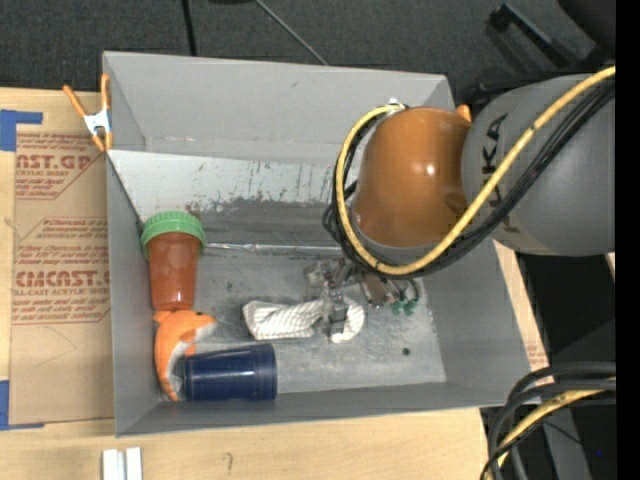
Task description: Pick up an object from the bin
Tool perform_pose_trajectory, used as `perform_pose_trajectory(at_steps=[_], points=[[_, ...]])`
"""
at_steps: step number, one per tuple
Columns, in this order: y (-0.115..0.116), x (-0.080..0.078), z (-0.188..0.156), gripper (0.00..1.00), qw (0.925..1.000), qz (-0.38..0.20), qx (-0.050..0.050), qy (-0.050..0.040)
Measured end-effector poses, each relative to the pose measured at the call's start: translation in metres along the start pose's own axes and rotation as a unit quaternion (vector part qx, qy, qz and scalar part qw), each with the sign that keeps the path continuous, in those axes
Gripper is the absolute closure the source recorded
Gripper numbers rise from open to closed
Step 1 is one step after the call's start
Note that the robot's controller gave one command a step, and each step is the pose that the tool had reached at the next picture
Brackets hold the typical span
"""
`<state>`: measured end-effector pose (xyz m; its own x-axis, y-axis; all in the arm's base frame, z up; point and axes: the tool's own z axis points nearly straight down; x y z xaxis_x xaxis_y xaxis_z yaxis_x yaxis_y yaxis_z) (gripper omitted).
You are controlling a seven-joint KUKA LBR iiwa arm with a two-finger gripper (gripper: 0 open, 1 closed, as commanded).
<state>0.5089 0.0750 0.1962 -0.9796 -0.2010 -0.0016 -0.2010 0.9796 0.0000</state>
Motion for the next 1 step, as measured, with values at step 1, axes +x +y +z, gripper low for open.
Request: perform_pose_trajectory(at_steps=[1], points=[[-0.0204,-0.0274,-0.0956,1.0,1.0,0.003,0.0,-0.0009]])
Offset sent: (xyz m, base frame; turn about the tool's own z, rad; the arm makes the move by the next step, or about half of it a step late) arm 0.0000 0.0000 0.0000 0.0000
